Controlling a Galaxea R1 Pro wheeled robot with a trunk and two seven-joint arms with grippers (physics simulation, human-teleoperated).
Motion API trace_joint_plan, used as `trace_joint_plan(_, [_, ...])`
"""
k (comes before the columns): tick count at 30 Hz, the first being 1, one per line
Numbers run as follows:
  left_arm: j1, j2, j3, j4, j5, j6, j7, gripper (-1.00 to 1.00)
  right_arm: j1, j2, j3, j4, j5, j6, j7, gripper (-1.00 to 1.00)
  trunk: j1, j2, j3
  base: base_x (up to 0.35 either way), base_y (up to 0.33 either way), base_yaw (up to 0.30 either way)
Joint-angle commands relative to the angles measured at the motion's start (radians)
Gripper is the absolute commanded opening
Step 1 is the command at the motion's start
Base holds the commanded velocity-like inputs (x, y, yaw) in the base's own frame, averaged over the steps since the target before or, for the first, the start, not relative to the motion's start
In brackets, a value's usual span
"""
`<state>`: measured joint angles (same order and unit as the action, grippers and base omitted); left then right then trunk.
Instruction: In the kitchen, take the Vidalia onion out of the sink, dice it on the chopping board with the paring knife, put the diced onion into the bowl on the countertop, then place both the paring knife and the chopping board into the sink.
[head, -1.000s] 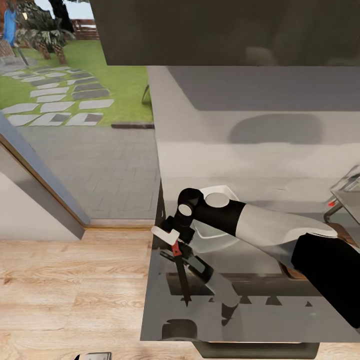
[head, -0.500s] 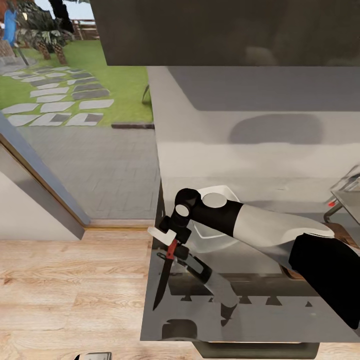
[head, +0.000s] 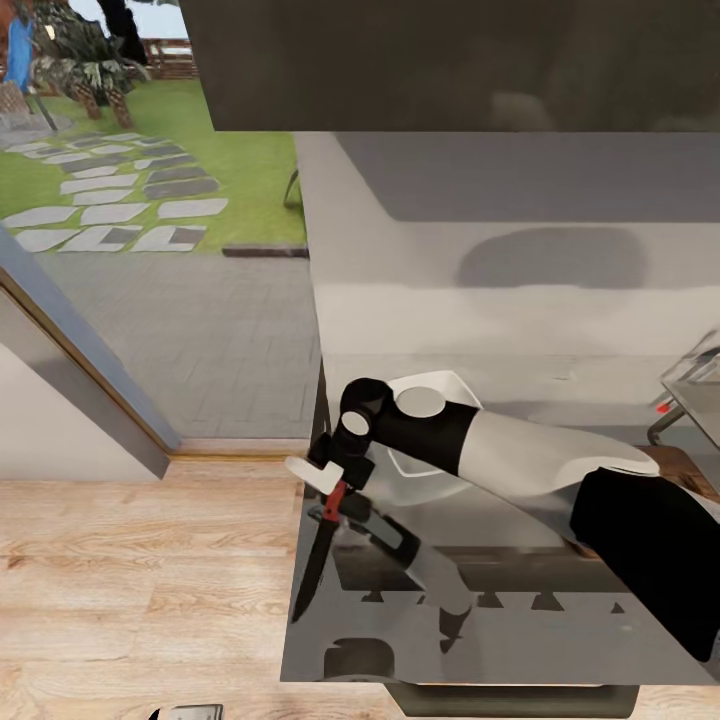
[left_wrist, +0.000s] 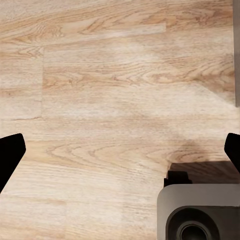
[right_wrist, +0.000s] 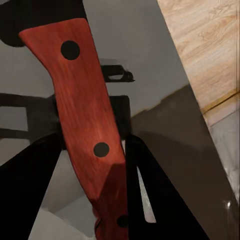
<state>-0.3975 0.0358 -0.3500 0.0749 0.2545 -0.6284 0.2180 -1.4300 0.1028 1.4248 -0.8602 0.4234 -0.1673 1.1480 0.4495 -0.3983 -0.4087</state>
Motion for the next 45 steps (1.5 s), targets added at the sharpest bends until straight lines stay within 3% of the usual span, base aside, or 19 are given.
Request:
trace_joint_plan(1, [-0.001, -0.001, -0.009, 0.003, 0.005, -0.005, 0.003, 1.00, -0.001, 0.002, 0.001, -0.001, 0.007, -0.010, -0.001, -1.00, 0.001, -0.002, -0.002, 0.000, 0.000, 0.000])
trace_joint_plan(14, [-0.001, -0.001, -0.007, 0.003, 0.005, -0.005, 0.003, 1.00, -0.001, 0.035, -0.005, -0.002, 0.008, -0.006, 0.001, -1.00, 0.001, -0.002, -0.002, 0.000, 0.000, 0.000])
trace_joint_plan(19, [-0.001, -0.001, -0.008, 0.003, 0.005, -0.005, 0.003, 1.00, -0.001, 0.039, -0.028, -0.004, 0.009, 0.016, 0.001, -1.00, 0.001, -0.002, -0.002, 0.000, 0.000, 0.000])
trace_joint_plan(24, [-0.001, -0.001, -0.008, 0.003, 0.005, -0.005, 0.003, 1.00, -0.002, 0.052, -0.083, -0.005, 0.010, 0.061, 0.001, -1.00, 0.001, -0.002, -0.002, 0.000, 0.000, 0.000])
trace_joint_plan(29, [-0.001, -0.001, -0.008, 0.003, 0.005, -0.005, 0.003, 1.00, -0.001, 0.072, -0.171, -0.008, 0.012, 0.124, 0.006, -1.00, 0.001, -0.002, -0.002, 0.000, 0.000, 0.000])
trace_joint_plan(40, [-0.001, 0.000, -0.008, 0.003, 0.005, -0.005, 0.003, 1.00, -0.001, 0.072, -0.204, -0.020, 0.016, 0.255, -0.023, -1.00, 0.001, -0.002, -0.002, 0.000, 0.000, 0.000])
trace_joint_plan(41, [-0.001, 0.000, -0.008, 0.003, 0.005, -0.005, 0.003, 1.00, -0.001, 0.072, -0.254, -0.023, 0.017, 0.286, -0.057, -1.00, 0.001, -0.002, -0.002, 0.000, 0.000, 0.000])
trace_joint_plan(45, [-0.001, -0.001, -0.007, 0.003, 0.005, -0.005, 0.003, 1.00, -0.001, 0.072, -0.354, -0.038, 0.021, 0.340, -0.093, -1.00, 0.001, -0.002, -0.002, 0.000, 0.000, 0.000])
